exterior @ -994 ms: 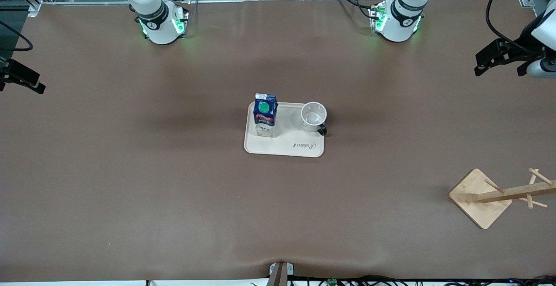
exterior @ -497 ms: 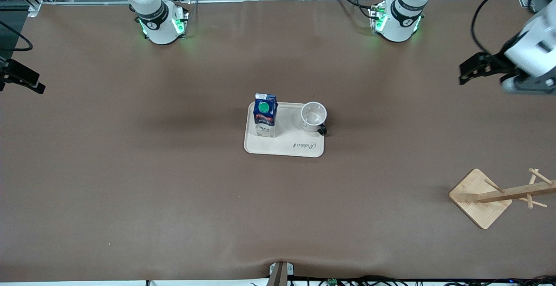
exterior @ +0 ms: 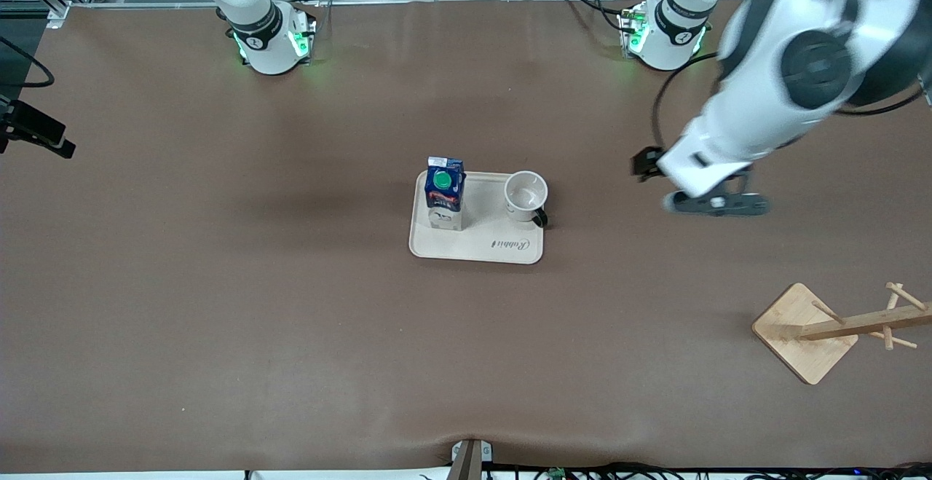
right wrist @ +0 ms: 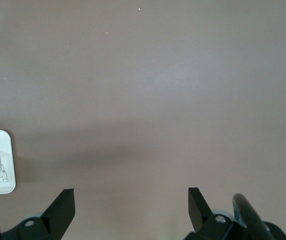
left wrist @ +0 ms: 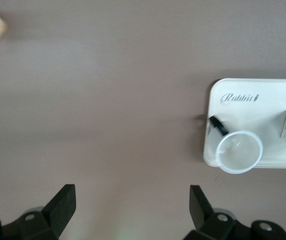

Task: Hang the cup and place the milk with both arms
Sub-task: 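Reach the left gripper toward the white mug on the tray, then grasp the white mug rim with the left gripper and lift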

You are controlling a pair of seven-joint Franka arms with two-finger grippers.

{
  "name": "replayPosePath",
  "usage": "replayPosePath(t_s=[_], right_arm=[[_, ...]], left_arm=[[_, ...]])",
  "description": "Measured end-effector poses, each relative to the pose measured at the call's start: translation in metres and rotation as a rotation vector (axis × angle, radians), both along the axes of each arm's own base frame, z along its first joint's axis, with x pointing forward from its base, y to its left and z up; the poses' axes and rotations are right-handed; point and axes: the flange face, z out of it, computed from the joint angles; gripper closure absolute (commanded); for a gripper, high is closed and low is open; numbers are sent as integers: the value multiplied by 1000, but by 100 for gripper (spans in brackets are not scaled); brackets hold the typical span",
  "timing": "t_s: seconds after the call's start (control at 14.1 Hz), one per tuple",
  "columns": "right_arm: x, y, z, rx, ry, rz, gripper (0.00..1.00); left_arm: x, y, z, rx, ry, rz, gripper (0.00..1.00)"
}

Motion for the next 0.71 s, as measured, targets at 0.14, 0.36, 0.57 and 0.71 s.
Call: replayPosePath(t_s=[0.14, 0.36, 0.57, 0.71], right_arm=[[1, 0, -1, 0, 2, -1, 0], [2, 0, -3, 0, 5, -1, 0], [3, 1, -5, 0, 9, 1, 0], [4, 4, -7, 0, 13, 5, 0]], left_arm=[[-17, -29, -50, 7, -6, 45, 0], [-41, -61, -111, 18, -3, 109, 0], [-72, -117, -161, 54, -5, 192, 13], [-85, -141, -190, 73, -15, 229, 19]])
